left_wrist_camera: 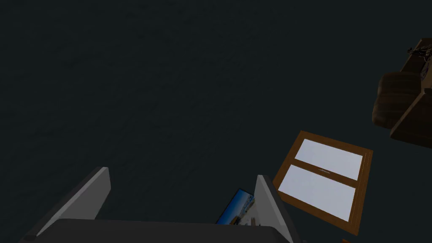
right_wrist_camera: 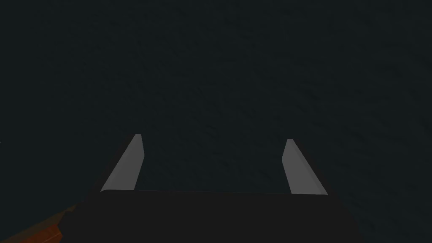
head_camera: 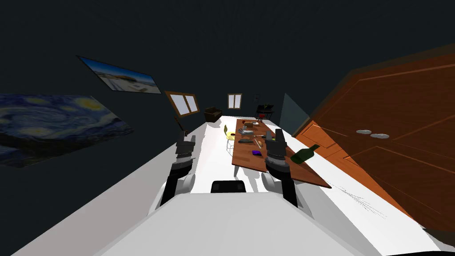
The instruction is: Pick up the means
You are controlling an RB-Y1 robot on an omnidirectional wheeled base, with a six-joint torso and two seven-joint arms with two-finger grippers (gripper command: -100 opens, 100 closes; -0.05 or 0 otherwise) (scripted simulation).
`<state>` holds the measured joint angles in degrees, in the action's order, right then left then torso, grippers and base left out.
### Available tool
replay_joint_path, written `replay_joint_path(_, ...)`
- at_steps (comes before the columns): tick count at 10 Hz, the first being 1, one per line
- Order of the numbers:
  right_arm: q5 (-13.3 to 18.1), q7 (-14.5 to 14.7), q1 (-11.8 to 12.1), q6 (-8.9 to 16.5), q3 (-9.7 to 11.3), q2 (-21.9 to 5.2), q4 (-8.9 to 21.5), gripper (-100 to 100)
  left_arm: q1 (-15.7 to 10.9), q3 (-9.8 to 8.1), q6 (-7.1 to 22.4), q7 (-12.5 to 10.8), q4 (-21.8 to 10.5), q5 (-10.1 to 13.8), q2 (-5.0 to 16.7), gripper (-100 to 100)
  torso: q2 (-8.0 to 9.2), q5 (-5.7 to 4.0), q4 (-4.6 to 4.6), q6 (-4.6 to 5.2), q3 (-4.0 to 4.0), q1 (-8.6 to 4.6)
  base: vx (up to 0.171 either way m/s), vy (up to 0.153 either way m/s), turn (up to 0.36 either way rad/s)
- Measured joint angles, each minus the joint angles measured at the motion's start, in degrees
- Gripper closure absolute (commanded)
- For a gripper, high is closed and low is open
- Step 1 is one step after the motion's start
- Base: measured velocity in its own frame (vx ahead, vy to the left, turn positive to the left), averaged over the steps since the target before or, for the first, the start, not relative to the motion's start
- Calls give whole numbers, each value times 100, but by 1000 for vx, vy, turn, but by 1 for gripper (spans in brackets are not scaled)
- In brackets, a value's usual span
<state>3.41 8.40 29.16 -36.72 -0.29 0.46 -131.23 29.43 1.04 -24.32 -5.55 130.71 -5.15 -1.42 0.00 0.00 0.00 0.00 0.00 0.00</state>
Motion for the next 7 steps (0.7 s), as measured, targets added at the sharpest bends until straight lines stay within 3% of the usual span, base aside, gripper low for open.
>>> replay_joint_path(4, 107, 32, 102, -61, 150, -625, 273, -100, -1, 1, 0, 0, 0, 0, -1, 0, 23, 4, 5, -2, 13, 17, -52, 43, 134)
replay_joint_path(7, 222, 93, 67, -132, 291, -1062, 685, -100, -1, 1, 0, 0, 0, 0, 0, 0, 17, 3, 4, -2, 10, 11, -49, 46, 125)
